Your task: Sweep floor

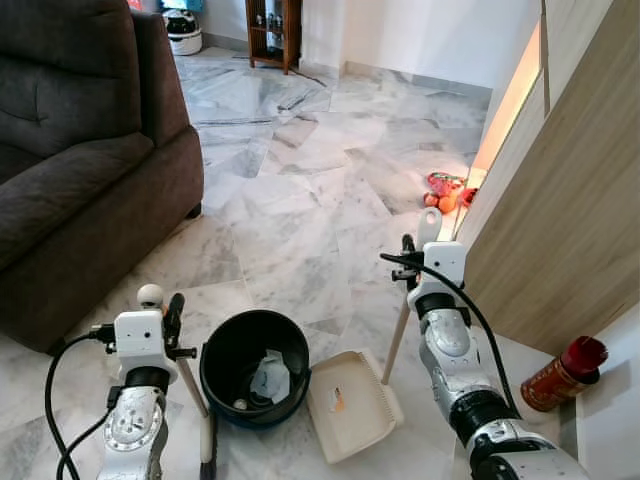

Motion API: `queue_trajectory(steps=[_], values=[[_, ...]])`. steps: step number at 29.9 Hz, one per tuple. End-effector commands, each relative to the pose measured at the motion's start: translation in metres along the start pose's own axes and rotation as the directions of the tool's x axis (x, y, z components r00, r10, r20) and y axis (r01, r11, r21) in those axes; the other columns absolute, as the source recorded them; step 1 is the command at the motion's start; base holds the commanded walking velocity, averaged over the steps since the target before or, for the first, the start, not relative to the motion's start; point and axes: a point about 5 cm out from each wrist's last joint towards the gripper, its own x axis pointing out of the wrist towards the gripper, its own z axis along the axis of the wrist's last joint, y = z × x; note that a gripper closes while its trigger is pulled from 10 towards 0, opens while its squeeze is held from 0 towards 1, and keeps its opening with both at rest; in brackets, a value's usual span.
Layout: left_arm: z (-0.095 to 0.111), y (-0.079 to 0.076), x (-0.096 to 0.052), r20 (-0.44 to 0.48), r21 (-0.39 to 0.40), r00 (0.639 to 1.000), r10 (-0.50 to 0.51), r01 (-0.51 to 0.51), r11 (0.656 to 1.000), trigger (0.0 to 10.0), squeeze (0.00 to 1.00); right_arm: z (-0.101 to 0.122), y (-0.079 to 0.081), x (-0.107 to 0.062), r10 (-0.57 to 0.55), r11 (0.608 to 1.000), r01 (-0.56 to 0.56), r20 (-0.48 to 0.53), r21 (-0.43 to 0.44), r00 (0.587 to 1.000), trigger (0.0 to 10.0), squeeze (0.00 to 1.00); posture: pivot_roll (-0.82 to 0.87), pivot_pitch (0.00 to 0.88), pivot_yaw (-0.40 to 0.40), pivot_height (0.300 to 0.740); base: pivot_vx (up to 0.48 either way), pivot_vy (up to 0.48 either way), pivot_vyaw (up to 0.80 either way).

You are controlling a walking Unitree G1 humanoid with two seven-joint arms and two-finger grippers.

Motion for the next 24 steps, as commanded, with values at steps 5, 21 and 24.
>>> queue_trajectory(steps=[5, 21, 24], values=[[0.008, -0.003, 0.002, 0.046, -0.002, 0.999, -0.011, 0.011, 1.000, 10.0, 0.00, 0.005, 0.004, 0.002, 0.006, 1.000, -0.006, 0.029, 0.008, 1.000, 10.0, 0.00, 0.16, 0.058, -0.052, 0.740, 0.000, 0.000, 0.00], [0.009, -0.003, 0.001, 0.046, -0.003, 0.999, -0.010, 0.010, 1.000, 10.0, 0.00, 0.003, -0.006, 0.002, -0.045, 0.999, 0.046, 0.027, -0.023, 0.999, 10.0, 0.00, 0.16, 0.072, -0.050, 0.740, 0.000, 0.000, 0.00], [0.009, -0.003, 0.001, 0.046, -0.002, 0.999, -0.009, 0.009, 1.000, 10.0, 0.00, 0.003, -0.006, 0.002, -0.052, 0.998, 0.053, 0.027, -0.029, 0.998, 10.0, 0.00, 0.16, 0.072, -0.050, 0.740, 0.000, 0.000, 0.00]])
